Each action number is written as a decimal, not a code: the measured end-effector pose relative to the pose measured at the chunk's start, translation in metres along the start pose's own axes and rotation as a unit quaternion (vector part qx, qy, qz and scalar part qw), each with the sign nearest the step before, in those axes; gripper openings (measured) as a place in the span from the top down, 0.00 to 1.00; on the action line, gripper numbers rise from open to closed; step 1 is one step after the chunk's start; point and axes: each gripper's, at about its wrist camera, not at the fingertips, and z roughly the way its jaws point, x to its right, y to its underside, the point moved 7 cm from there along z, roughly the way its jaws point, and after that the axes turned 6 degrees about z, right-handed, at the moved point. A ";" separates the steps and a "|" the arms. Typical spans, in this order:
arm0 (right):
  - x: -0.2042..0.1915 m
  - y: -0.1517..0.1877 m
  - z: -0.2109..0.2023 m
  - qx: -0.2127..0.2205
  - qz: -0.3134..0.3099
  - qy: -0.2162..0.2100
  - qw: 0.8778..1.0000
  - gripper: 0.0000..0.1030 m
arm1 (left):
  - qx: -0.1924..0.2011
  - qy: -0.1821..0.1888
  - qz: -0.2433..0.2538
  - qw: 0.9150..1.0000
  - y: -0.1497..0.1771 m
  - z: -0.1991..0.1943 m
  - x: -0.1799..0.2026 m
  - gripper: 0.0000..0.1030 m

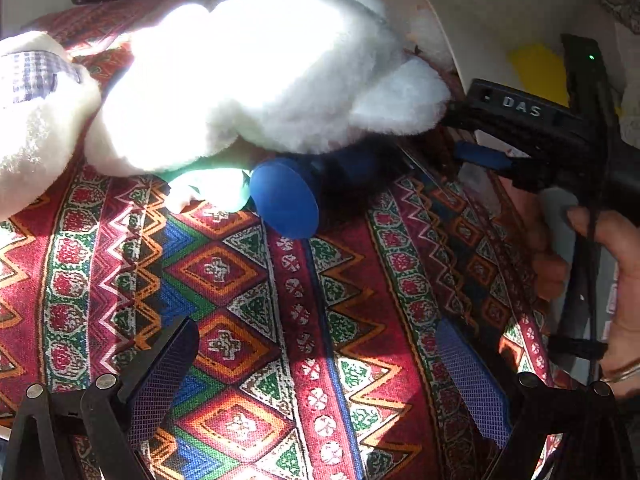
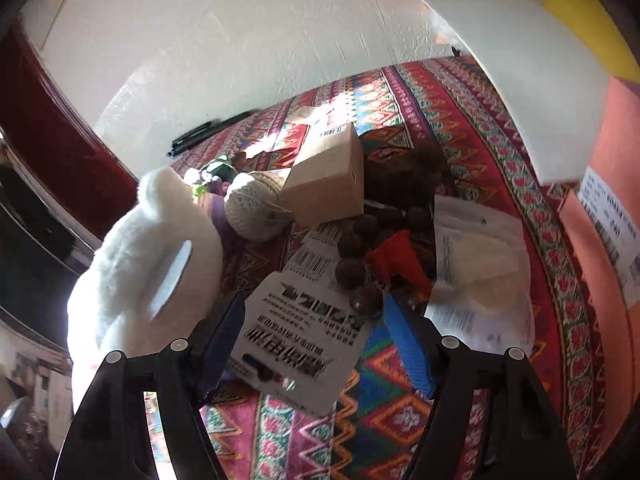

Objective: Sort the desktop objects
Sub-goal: 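Grasp the brown bead bracelet with the right tool while the left grasps the red cone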

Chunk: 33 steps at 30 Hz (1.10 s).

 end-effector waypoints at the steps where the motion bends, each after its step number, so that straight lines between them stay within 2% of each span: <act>1: 0.005 -0.002 0.002 -0.005 0.007 -0.003 1.000 0.35 | -0.002 0.008 0.006 1.000 0.001 0.002 0.006 0.04; 5: 0.024 -0.009 0.010 -0.025 0.037 -0.017 0.999 0.55 | -0.011 0.027 0.042 0.999 0.007 0.009 0.029 0.04; 6: 0.029 -0.010 0.012 -0.030 0.044 -0.021 0.998 0.72 | -0.015 0.030 0.048 0.998 0.009 0.011 0.033 0.04; 7: 0.034 -0.012 0.014 -0.035 0.052 -0.024 0.998 0.81 | -0.019 0.033 0.053 0.998 0.011 0.014 0.037 0.04; 11: 0.051 -0.019 0.014 -0.048 0.084 -0.046 0.994 0.81 | -0.031 0.039 0.067 0.996 0.019 0.024 0.049 0.04; 16: 0.061 -0.030 -0.049 -0.003 0.145 -0.135 0.980 0.81 | -0.027 0.048 0.075 0.996 0.022 0.024 0.065 0.04; 21: 0.061 -0.039 -0.119 0.059 0.168 -0.208 0.962 0.81 | 0.011 0.052 0.091 0.994 -0.009 0.021 0.091 0.04; 24: 0.060 -0.048 -0.149 0.093 0.163 -0.222 0.957 0.80 | 0.034 0.048 0.107 0.992 -0.044 0.033 0.113 0.05; 26: 0.062 -0.055 -0.160 0.106 0.162 -0.227 0.954 0.80 | 0.045 0.033 0.118 0.991 -0.071 0.047 0.120 0.14; 28: 0.066 -0.061 -0.169 0.116 0.164 -0.230 0.952 0.80 | 0.045 0.024 0.114 0.992 -0.093 0.069 0.125 0.31; 30: 0.073 -0.062 -0.175 0.120 0.171 -0.234 0.949 0.80 | 0.042 -0.003 0.115 0.993 -0.111 0.096 0.129 0.37; 33: 0.087 -0.064 -0.183 0.119 0.183 -0.239 0.946 0.80 | 0.026 -0.031 0.114 0.993 -0.124 0.142 0.125 0.37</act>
